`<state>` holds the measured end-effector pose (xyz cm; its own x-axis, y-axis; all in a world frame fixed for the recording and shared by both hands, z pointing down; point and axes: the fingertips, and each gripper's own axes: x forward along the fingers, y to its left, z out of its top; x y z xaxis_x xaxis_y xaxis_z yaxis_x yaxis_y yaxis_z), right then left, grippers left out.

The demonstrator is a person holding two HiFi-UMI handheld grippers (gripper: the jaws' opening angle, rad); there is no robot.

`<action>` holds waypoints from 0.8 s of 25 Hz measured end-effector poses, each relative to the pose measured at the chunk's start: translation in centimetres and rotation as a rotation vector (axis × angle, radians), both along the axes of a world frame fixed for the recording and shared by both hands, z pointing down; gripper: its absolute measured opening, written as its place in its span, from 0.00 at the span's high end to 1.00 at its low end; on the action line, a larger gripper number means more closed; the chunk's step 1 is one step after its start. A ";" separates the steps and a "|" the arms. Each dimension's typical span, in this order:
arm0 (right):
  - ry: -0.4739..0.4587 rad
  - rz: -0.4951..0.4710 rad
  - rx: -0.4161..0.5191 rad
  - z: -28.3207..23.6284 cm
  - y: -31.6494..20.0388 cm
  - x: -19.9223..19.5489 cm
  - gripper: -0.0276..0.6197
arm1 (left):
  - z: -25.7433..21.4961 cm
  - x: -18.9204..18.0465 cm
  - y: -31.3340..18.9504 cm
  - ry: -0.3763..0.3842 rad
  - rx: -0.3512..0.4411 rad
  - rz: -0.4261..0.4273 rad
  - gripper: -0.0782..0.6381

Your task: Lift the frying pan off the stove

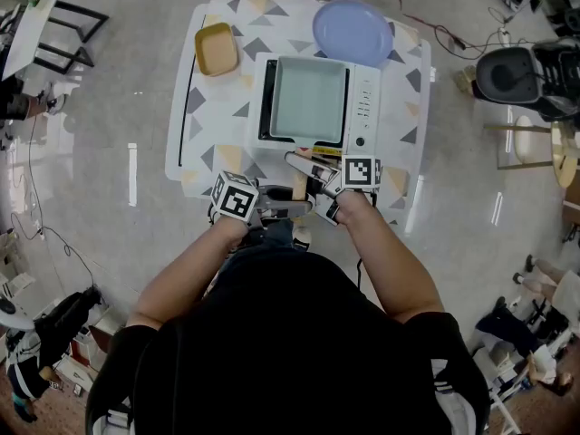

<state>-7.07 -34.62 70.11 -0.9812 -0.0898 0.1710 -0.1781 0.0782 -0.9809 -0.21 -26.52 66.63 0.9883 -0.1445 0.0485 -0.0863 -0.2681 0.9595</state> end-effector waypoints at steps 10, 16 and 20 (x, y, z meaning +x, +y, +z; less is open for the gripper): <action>0.108 0.016 0.041 -1.7 2.2 2.4 0.60 | -2.9 0.7 2.5 0.029 0.049 -0.002 0.66; -0.055 0.013 0.095 -6.2 3.6 1.6 0.60 | -5.0 1.6 4.0 0.032 0.095 0.002 0.66; -0.022 0.004 0.121 -7.1 5.0 2.4 0.60 | -6.1 2.2 5.4 0.026 0.122 0.008 0.66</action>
<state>-4.67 -29.62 63.06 -0.9842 -0.1120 0.1371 -0.1571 0.1958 -0.9680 1.98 -21.07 60.49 0.9901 -0.1404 0.0055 -0.0595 -0.3837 0.9215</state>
